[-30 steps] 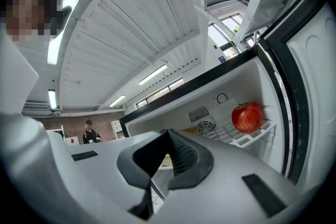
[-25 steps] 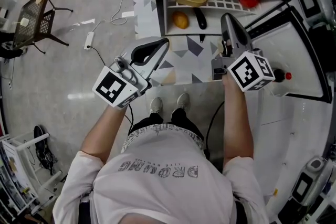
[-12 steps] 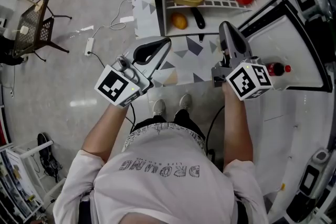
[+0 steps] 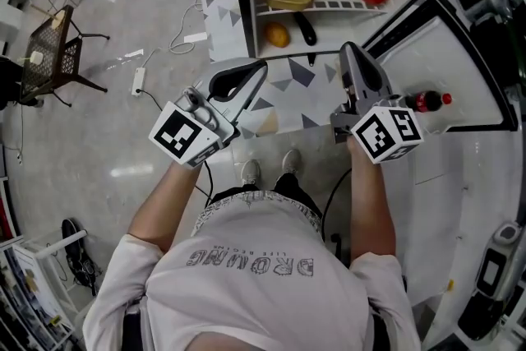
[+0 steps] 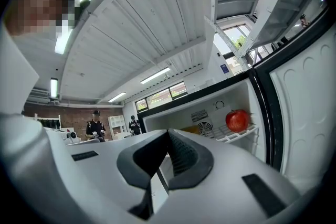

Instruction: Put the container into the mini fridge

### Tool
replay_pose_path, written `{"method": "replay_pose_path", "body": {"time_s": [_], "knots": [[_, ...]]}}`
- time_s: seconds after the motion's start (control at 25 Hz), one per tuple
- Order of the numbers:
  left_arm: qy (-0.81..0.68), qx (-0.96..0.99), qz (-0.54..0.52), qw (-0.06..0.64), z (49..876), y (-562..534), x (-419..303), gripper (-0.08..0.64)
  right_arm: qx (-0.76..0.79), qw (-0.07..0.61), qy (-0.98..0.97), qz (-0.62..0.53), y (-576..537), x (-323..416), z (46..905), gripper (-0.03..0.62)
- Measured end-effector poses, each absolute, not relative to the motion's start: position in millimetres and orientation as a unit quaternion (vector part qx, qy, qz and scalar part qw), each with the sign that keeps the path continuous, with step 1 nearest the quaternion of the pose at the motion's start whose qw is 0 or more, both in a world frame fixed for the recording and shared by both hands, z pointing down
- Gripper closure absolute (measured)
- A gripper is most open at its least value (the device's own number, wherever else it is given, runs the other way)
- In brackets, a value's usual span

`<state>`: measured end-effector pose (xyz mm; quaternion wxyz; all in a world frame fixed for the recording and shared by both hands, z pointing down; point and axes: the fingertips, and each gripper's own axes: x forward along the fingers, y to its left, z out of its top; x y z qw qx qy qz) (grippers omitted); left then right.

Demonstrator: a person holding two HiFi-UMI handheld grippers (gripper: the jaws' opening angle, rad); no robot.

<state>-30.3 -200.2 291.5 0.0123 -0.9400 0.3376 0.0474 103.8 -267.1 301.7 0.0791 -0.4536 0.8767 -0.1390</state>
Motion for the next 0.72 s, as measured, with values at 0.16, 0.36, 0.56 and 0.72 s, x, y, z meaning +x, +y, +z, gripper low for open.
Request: {"method": "replay_pose_path", "body": {"time_s": [0.16,0.36,0.56,0.72], "knots": [[0.329,-0.943,0.041,0.016,294,-198,-30,0.555,-0.456,0.078,0.876,-0.139,-260,105,304,0.591],[0.323,-0.946,0.036,0.014,297,-196,-30,0.555,-0.461,0.079,0.873,-0.14,-251,109,307,0.591],[0.316,-0.948,0.042,0.014,294,-196,-27,0.555,-0.464,0.077,0.871,-0.141,-247,110,310,0.591],[0.312,-0.949,0.043,0.012,295,-197,-26,0.555,-0.465,0.075,0.871,-0.14,-247,109,311,0.592]]}}
